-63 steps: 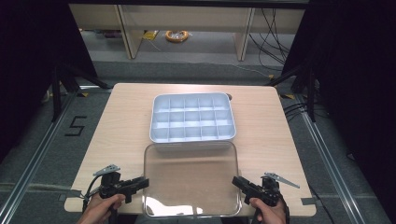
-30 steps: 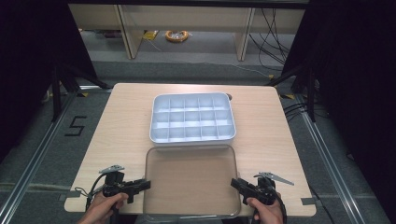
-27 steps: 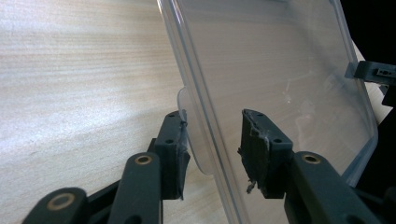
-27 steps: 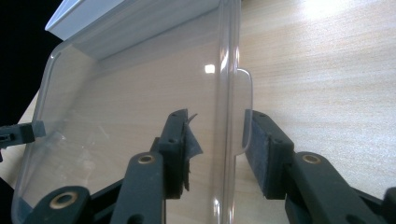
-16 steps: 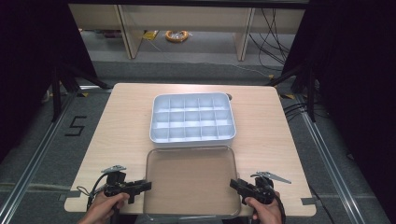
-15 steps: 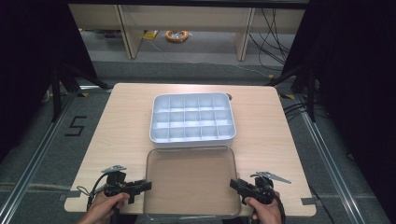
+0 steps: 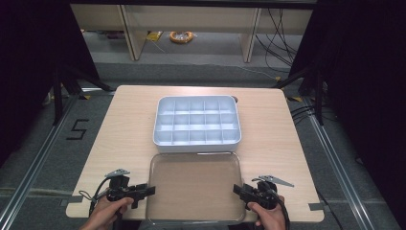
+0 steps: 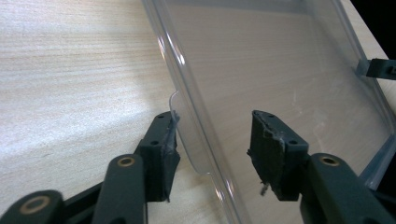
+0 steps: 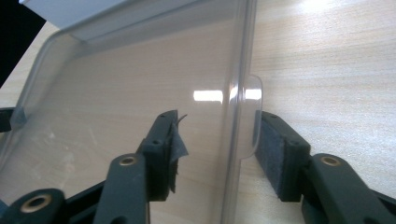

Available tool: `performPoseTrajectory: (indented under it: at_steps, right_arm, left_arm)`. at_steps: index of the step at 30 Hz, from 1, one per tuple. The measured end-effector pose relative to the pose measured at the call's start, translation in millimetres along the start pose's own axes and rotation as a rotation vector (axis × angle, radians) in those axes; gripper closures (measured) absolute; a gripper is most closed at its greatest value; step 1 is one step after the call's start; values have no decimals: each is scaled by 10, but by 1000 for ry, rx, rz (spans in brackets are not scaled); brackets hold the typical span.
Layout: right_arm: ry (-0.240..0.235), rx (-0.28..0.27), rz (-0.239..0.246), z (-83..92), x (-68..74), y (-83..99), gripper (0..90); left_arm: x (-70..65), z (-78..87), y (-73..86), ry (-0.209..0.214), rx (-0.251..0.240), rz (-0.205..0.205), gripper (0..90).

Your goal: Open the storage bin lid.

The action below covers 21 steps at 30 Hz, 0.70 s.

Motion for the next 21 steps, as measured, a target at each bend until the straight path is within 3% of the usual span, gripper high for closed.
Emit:
performPoseTrajectory:
  at_steps: [1, 2, 3, 4, 5, 6, 7, 8, 10, 14, 16, 19, 21]
  right_arm:
    - [6, 12, -41, 10, 29, 5, 489]
    - [13, -9, -2, 16, -6, -15, 486]
    - [7, -13, -45, 44, 29, -26, 487]
    - [10, -21, -39, 65, 23, -42, 486]
    - [15, -46, -2, 77, -20, -70, 486]
    - [12, -43, -58, 99, 20, -67, 486]
    - [7, -61, -12, 95, -20, -81, 485]
    - [10, -56, -33, 101, -3, -76, 483]
    - [11, -68, 12, 101, -24, -95, 482]
    - [6, -82, 31, 127, 28, -122, 466]
    - [7, -73, -2, 159, 64, -129, 461]
    - [4, -130, 70, 167, -2, -189, 449]
    - [1, -120, 57, 190, 6, -191, 431]
  left_arm:
    - [11, 12, -19, -9, -16, 2, 456]
    - [26, 33, -40, -22, -25, -5, 451]
    - [36, 48, -64, -36, -47, -8, 441]
    - [58, 72, -75, -46, -48, -25, 438]
    - [60, 79, -89, -44, -64, -10, 438]
    - [69, 87, -88, -42, -55, -20, 438]
    - [66, 85, -90, -41, -59, -16, 437]
    - [62, 84, -90, -40, -61, -15, 436]
    - [39, 81, -87, -31, -62, -16, 435]
    - [0, 83, -93, -24, -76, -36, 430]
    - [-8, 94, -96, -26, -80, -48, 427]
    - [-17, 108, -105, -12, -86, -71, 417]
    - [-27, 117, -109, -12, -91, -83, 408]
Point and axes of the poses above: each handheld gripper's, and its own axes: z roughly backward along the jaws, y roughly out of its underside, x roughly to its left, the point moved 5 cm from there along -z, roughly forward along the jaws, and after that the axes turned 2 degrees about -z, right-handed, at the moved point
